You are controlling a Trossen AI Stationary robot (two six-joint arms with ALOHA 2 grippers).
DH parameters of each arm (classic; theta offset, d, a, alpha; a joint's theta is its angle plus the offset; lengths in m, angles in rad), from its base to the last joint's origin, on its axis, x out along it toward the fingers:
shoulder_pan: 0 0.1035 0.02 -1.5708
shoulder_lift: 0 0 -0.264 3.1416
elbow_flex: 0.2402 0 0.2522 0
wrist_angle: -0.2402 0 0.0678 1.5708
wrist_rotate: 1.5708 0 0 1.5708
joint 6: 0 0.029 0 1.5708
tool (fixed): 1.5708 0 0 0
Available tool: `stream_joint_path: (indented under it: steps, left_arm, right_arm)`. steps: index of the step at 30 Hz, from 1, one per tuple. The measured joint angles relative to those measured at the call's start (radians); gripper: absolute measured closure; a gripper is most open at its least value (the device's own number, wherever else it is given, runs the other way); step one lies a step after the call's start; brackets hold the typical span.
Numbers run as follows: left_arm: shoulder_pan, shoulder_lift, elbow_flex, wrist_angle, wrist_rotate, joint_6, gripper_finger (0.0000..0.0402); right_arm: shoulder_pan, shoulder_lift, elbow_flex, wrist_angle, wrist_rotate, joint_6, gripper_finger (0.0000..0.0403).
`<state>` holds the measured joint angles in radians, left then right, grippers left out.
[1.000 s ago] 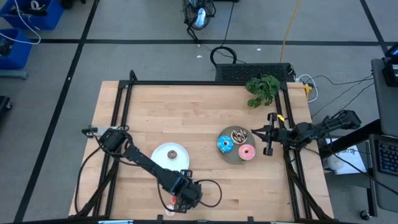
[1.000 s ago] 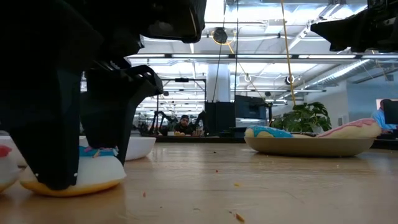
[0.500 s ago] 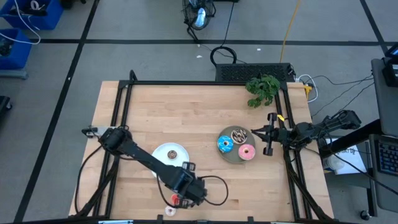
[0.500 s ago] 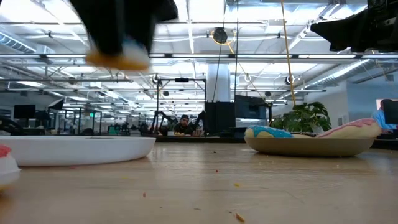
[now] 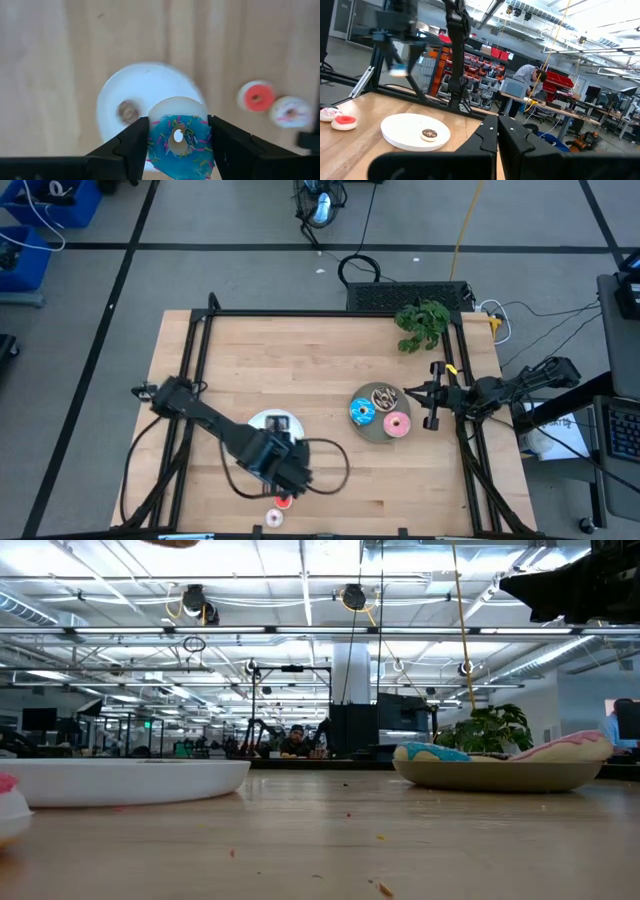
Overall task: Pick & Place donuts
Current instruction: Put the blue donut on the white plate
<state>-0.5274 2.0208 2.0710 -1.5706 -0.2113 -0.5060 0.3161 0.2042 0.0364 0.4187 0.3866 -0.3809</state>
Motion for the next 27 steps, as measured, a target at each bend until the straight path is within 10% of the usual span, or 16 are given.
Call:
stream_joint_path:
  steps: [14, 27]
  left_arm:
    - [-0.024, -0.467, -0.800, 0.348, -0.023, -0.361, 0.0199]
    - [0.124, -0.409, -1.076, 0.730, 0.052, -0.213, 0.0199]
  right_arm:
    - [0.000, 0.000, 0.000, 0.027, 0.000, -0.001, 0.0403]
    - [0.000, 0.000, 0.000, 0.041, 0.000, -0.006, 0.0403]
